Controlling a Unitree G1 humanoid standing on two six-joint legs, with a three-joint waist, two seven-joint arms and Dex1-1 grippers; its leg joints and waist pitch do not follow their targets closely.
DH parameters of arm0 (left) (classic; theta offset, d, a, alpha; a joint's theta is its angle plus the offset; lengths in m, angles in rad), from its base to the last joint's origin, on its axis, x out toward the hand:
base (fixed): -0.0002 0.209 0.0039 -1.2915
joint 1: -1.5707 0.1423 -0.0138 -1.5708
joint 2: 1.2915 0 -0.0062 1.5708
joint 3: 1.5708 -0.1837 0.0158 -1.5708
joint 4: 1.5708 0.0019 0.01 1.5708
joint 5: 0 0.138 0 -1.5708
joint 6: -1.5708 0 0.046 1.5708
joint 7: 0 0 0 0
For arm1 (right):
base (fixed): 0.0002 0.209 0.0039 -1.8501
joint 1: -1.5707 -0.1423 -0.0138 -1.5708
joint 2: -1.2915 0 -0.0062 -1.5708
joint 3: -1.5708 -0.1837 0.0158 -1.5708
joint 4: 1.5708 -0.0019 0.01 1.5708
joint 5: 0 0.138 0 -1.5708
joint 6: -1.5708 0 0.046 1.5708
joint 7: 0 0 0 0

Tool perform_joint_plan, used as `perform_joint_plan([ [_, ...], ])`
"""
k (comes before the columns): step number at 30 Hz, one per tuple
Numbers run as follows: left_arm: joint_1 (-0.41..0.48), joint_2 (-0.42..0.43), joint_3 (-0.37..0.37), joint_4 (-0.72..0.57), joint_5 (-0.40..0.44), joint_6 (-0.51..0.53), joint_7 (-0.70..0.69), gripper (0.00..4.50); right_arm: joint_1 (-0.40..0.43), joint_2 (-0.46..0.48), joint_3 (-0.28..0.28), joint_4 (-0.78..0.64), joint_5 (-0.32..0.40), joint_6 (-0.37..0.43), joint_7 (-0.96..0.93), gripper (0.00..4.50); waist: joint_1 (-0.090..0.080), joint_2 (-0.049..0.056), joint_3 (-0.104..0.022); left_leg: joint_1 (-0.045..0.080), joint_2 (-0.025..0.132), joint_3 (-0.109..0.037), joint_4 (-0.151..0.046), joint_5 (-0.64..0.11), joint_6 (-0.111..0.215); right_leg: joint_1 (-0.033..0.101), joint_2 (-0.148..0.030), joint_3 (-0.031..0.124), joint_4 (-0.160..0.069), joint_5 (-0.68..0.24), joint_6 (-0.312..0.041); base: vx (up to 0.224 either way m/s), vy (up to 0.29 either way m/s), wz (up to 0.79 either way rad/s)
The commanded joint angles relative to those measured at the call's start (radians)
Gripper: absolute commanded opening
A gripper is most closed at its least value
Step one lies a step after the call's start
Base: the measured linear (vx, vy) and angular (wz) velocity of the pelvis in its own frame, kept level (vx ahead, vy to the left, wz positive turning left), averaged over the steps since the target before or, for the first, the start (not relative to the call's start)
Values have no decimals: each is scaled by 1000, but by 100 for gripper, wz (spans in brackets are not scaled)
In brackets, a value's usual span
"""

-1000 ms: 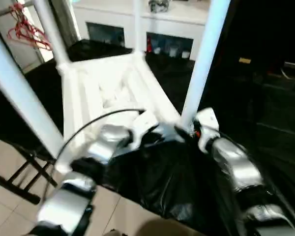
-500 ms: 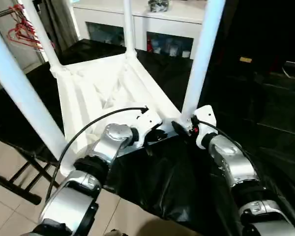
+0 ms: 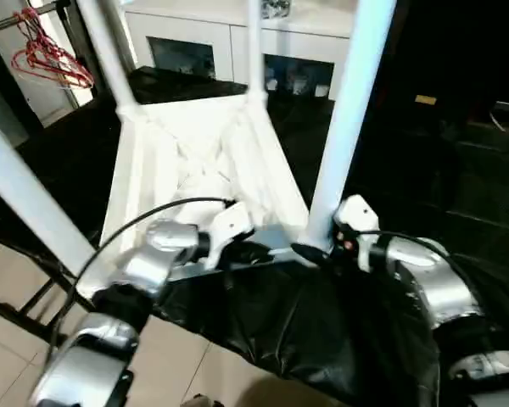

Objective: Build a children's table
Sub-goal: Rotate leg to tighten

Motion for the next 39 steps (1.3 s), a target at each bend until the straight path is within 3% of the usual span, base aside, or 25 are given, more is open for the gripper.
perform_joint_plan([
  [1, 2, -1, 4, -47, -56, -16, -44, 0, 11, -13, 13, -25, 18, -2, 33, 402, 4, -16, -65, 21, 64, -26, -70, -263, 67, 43, -65, 43, -67, -227, -252, 0, 0, 0],
  [8, 34, 33, -6, -110, -79, 17, -118, 0, 42, -41, 14, -80, 56, 36, 124, 387, 9, -16, -65, 21, 64, -27, -71, -260, 60, 42, -66, 43, -66, -243, -250, 0, 0, 0],
  [17, 44, 40, -11, -125, -74, 26, -127, 0, 56, -40, 25, -112, 60, 54, 141, 297, 10, -19, -65, 21, 63, -27, -70, -253, 58, 42, -65, 43, -67, -245, -245, 0, 0, 0],
  [24, 56, 40, -5, -133, -70, 27, -102, 0, 67, -33, 31, -122, 55, 48, 129, 275, 11, -19, -67, 21, 62, -26, -68, -239, 61, 42, -65, 43, -65, -233, -245, 0, 0, 0],
  [25, 57, 37, -4, -130, -66, 23, -89, 0, 68, -31, 31, -119, 52, 45, 122, 274, 10, -24, -66, 20, 62, -26, -68, -237, 63, 43, -65, 43, -65, -232, -245, 0, 0, 0],
  [28, 47, 21, 0, -104, -37, 9, -16, 0, 63, -5, 25, -88, 21, 39, 37, 273, 8, -22, -65, 20, 61, -26, -68, -237, 59, 40, -65, 43, -66, -240, -242, 0, 0, 0],
  [31, 16, -10, -4, -46, 16, 11, 102, 0, 41, 46, 13, -19, -38, 41, -140, 272, 0, -21, -62, 20, 59, -29, -72, -267, 37, 39, -66, 43, -74, -307, -221, 0, 0, 0],
  [32, 2, -27, 0, -23, 26, 11, 145, 0, 34, 70, 1, 1, -45, 49, -202, 272, -9, -22, -60, 24, 55, -32, -74, -300, 18, 38, -67, 43, -80, -358, -208, 0, 0, 0],
  [34, -18, -52, 3, 1, 35, 23, 193, 0, 25, 112, -23, 24, -32, 64, -269, 272, -13, -21, -61, 27, 56, -31, -74, -314, 12, 35, -68, 45, -84, -379, -197, 0, 0, 0],
  [36, -45, -91, -2, 30, 47, 45, 249, 0, 8, 174, -51, 58, -19, 78, -372, 272, -14, -17, -61, 28, 55, -33, -77, -317, 2, 33, -66, 45, -85, -379, -193, 0, 0, 0],
  [39, -84, -153, -11, 72, 66, 70, 329, 0, -21, 249, -48, 110, -39, 63, -489, 272, -16, -16, -62, 29, 53, -33, -77, -322, -9, 34, -65, 43, -83, -348, -199, 0, 0, 0],
])
